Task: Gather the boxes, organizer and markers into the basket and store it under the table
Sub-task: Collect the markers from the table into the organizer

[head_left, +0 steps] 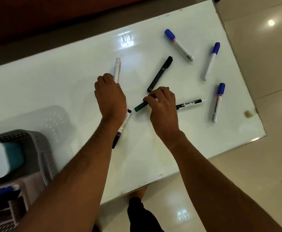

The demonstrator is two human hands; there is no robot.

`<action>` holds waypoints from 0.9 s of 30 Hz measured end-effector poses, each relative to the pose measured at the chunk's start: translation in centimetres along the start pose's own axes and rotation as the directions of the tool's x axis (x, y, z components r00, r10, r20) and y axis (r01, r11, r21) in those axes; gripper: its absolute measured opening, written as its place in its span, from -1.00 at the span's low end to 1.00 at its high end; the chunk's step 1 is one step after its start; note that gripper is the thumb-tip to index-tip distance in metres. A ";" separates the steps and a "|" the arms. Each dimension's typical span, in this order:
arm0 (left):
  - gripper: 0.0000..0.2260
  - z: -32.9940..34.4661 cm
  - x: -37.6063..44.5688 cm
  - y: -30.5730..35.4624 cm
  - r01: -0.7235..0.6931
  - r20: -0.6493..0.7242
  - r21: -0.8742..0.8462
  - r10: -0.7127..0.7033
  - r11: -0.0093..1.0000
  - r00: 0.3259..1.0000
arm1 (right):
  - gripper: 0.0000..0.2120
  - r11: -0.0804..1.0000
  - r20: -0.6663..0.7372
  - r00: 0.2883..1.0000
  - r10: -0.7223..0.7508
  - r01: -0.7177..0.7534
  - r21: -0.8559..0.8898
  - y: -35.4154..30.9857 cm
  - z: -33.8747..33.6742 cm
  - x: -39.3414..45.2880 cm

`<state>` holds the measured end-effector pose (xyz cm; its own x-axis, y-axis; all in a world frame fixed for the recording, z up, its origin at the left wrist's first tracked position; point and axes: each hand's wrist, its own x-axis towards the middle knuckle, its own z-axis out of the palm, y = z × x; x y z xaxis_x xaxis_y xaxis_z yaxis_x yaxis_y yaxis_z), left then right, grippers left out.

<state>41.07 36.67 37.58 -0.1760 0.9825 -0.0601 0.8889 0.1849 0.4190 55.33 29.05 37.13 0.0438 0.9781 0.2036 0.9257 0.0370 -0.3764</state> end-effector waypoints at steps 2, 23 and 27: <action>-0.82 -0.2 0.2 0.4 0.004 -0.005 -0.032 -0.004 0.999 1.000 | -0.71 0.999 -0.065 0.998 0.005 -0.003 0.040 -0.4 -0.5 0.5; -0.76 4.1 -1.0 10.7 -0.205 0.240 -0.012 0.201 0.979 0.950 | -0.60 0.342 0.123 0.370 0.921 -0.917 0.205 3.4 -4.4 -0.3; -0.77 3.5 -1.2 10.2 -0.113 0.270 -0.036 0.119 0.993 0.955 | -0.76 0.399 0.114 0.423 0.899 -0.898 0.183 3.2 -4.3 0.3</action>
<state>51.77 37.49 38.76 0.0514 0.9662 -0.2525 0.8871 0.0720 0.4559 59.89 28.61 39.86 0.8080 0.4702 -0.3551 0.2615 -0.8262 -0.4990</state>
